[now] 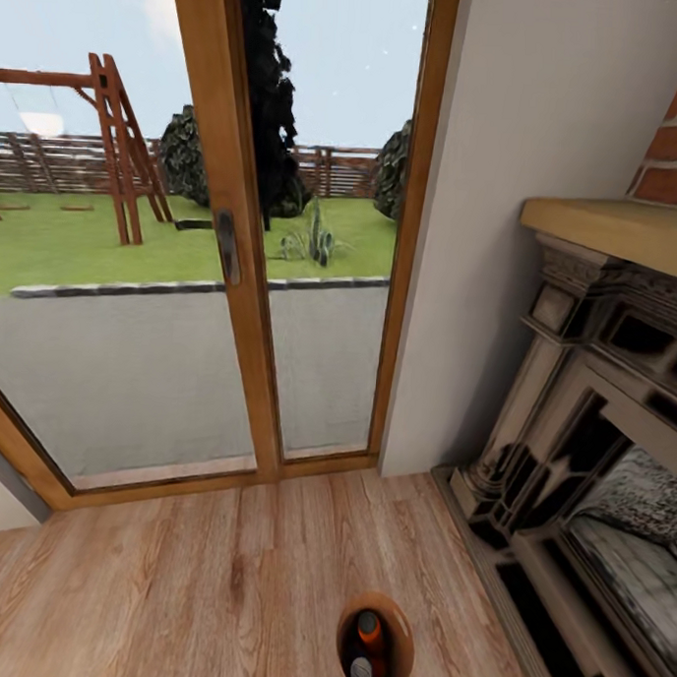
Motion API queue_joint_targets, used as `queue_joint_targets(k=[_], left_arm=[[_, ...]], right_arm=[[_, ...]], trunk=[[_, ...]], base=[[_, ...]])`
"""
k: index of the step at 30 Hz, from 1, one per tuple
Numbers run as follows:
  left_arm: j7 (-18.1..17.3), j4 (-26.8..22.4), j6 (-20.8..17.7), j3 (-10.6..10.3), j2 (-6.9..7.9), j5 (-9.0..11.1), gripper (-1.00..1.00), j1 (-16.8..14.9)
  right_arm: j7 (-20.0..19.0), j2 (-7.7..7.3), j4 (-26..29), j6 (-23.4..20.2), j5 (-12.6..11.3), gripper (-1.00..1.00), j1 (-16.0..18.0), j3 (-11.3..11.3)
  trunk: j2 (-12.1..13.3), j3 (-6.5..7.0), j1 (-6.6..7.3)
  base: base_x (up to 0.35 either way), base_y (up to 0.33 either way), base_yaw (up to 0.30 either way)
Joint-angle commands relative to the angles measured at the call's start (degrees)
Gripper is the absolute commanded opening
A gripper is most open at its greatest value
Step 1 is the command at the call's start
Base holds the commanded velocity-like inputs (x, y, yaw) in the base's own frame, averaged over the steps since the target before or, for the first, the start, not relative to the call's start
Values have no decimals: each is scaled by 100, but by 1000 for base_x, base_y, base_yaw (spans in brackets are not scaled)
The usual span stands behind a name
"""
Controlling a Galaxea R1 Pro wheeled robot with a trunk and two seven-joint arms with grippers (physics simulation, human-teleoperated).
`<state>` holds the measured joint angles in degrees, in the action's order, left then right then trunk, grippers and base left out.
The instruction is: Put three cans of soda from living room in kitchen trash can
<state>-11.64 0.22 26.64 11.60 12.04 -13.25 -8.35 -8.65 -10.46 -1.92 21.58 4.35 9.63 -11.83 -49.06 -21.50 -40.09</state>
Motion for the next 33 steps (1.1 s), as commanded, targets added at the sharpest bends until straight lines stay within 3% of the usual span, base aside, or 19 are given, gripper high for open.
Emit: queue_joint_targets(k=[1,8,13,26,33], left_arm=[[-1,3,-27,0,0,0,100,0],[-39,-2,-588,0,0,4,100,0],[0,-4,-791,12,-5,54,100,0],[15,-7,-830,22,-23,45,100,8],[13,-12,-831,18,-180,30,100,9]], right_arm=[[3,2,1,-1,1,100,1,-24],[11,7,6,3,4,100,3,-100],[18,18,1,4,8,100,-1,-113],[14,30,-18,-15,35,100,-3,-87],[6,65,-26,-31,40,100,-3,-76]], trunk=[[42,19,23],[322,144,176],[483,216,264],[483,216,264],[483,216,264]], base=[[0,0,0],[0,0,0],[0,0,0],[0,0,0],[0,0,0]])
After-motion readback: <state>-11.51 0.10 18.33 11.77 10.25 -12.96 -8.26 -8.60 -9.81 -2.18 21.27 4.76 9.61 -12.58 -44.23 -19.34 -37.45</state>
